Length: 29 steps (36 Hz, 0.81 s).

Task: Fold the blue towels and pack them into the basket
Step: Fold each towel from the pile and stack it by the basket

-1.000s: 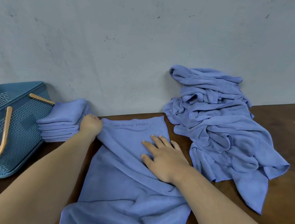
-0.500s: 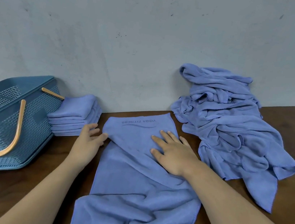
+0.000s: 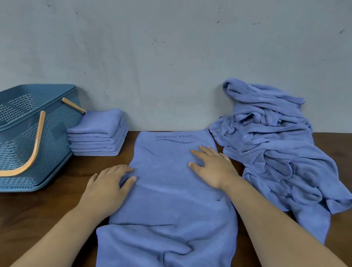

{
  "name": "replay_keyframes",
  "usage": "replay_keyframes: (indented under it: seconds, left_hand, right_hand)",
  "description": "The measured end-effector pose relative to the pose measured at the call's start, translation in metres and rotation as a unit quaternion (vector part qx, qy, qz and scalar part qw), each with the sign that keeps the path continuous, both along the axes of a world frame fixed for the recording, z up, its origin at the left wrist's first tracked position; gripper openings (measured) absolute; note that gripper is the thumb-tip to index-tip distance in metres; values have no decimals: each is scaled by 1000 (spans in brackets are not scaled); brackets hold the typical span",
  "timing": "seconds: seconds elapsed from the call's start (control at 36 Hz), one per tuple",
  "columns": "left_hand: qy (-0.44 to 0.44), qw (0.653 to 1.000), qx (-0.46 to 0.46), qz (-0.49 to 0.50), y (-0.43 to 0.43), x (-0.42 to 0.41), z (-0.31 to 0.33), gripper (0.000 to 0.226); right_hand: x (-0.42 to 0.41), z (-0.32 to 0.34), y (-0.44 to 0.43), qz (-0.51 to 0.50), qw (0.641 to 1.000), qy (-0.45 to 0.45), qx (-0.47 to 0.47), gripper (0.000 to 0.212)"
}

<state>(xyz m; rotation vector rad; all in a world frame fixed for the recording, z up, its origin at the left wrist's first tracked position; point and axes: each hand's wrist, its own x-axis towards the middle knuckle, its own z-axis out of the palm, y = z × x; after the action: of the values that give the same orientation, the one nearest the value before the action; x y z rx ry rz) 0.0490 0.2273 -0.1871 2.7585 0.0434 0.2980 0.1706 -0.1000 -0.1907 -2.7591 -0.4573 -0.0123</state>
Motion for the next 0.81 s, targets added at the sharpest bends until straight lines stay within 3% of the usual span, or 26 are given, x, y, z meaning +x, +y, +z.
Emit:
replay_keyframes:
  seconds: [0.11, 0.25, 0.33, 0.39, 0.58, 0.67, 0.75, 0.81]
  left_hand:
    - [4, 1000, -14, 15, -3, -9, 0, 45]
    - [14, 998, -50, 25, 4, -32, 3, 46]
    - [13, 990, -139, 3, 14, -56, 1, 32]
    - [8, 980, -199, -11, 18, -73, 1, 16]
    - [-47, 962, -266, -28, 22, -134, 3, 19]
    - [-86, 966, -233, -67, 22, -163, 3, 33]
    - [-144, 963, -172, -149, 23, -189, 10, 24]
    - [-138, 956, -151, -208, 21, -206, 15, 24]
  right_hand:
    - [-13, 9, -3, 2, 988, -34, 152, 47]
    - [-55, 19, -16, -30, 908, -79, 410, 21]
    - [-95, 22, -26, -18, 873, -54, 485, 20]
    - [-121, 23, -33, 0, 873, -38, 486, 19]
    - [-201, 16, -57, 48, 926, -28, 372, 23]
    - [-231, 15, -67, 61, 925, -56, 370, 31]
    - [-260, 15, -77, 79, 936, -66, 337, 35]
    - [-278, 15, -82, 98, 941, -64, 316, 33]
